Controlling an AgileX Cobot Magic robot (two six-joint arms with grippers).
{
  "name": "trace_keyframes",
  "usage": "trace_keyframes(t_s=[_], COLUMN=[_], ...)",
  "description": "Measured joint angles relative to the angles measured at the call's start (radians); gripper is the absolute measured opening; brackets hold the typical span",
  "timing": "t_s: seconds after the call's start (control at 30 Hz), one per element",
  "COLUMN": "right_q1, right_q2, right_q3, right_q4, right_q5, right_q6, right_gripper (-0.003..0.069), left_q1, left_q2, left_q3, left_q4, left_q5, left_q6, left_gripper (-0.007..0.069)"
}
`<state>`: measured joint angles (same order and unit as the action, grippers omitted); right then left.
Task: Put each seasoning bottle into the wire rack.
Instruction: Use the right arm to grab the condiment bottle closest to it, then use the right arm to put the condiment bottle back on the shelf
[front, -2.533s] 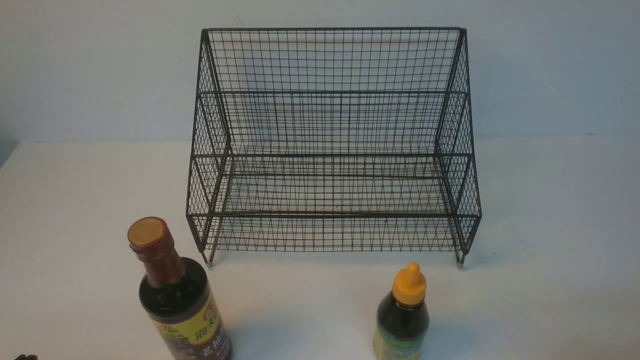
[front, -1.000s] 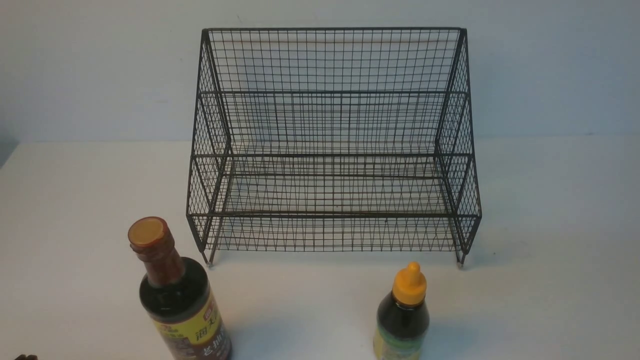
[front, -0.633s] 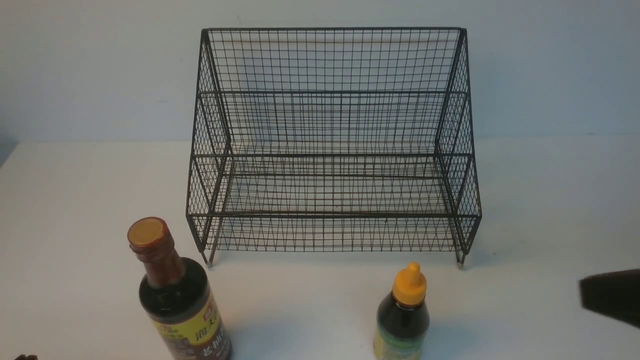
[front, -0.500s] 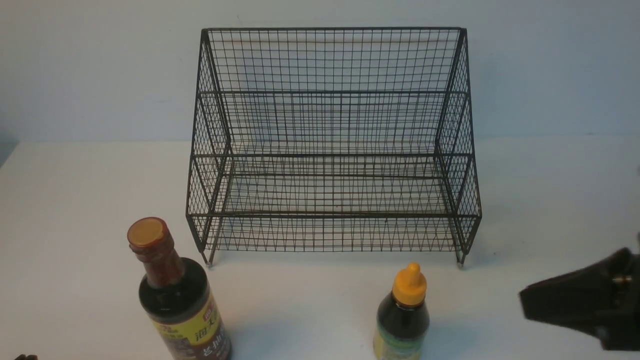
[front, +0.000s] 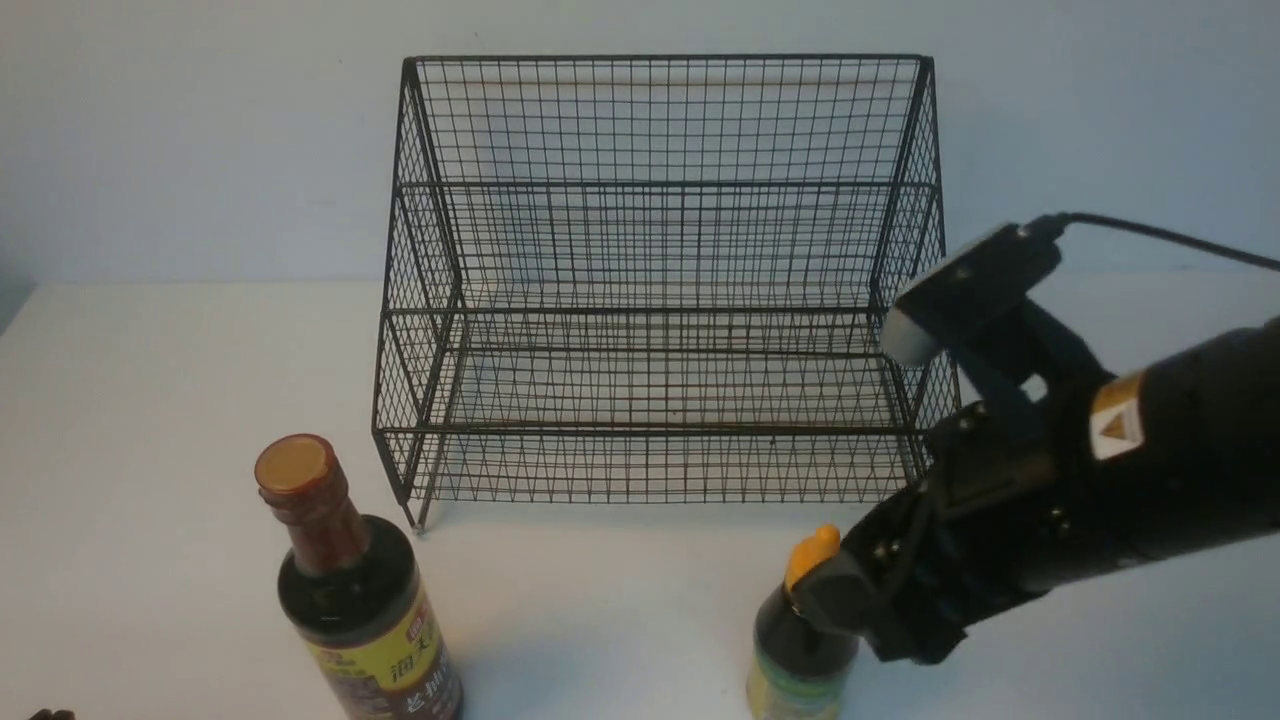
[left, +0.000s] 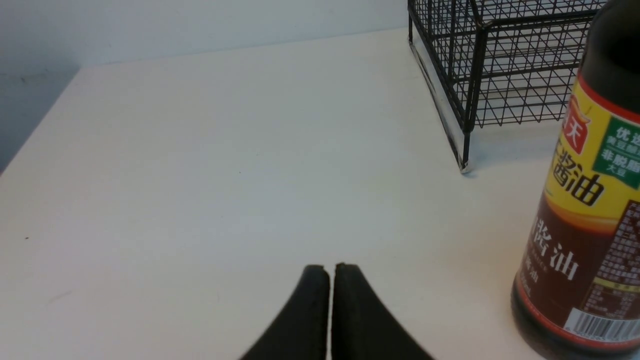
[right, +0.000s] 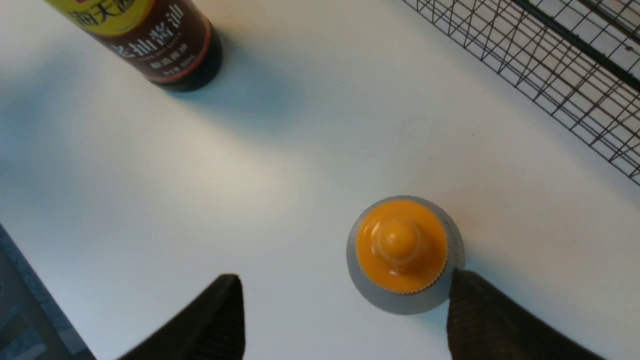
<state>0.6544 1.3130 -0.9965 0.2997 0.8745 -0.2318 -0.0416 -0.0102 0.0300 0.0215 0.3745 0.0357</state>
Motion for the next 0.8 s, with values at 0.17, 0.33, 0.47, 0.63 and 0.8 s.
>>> trace_keyframes(t_s=[0.17, 0.33, 0.47, 0.63, 0.8], right_q1=[0.003, 0.003, 0.003, 0.003, 0.003], right_q2=[0.086, 0.143, 0.148, 0.132, 0.080], right_q3=[-0.002, -0.003, -0.003, -0.030, -0.160], right_q4=[-0.018, -0.019, -0.023, -0.079, -0.158], right_q5=[-0.030, -0.085, -0.093, -0.023, 0.124], right_q6=[0.024, 0.034, 0.059, 0.086, 0.129], right_gripper=[0.0550, 0.0531, 0.0429, 0.0301, 0.0301], left_q1=[0.000, 0.000, 0.000, 0.000, 0.000], left_q2=[0.000, 0.000, 0.000, 0.000, 0.000], left_q3=[0.000, 0.000, 0.000, 0.000, 0.000], left_q4=[0.000, 0.000, 0.000, -0.001, -0.001], left_q5=[0.000, 0.000, 0.000, 0.000, 0.000], left_q6=[0.000, 0.000, 0.000, 0.000, 0.000], left_gripper=[-0.0005, -0.0005, -0.0005, -0.0005, -0.0005])
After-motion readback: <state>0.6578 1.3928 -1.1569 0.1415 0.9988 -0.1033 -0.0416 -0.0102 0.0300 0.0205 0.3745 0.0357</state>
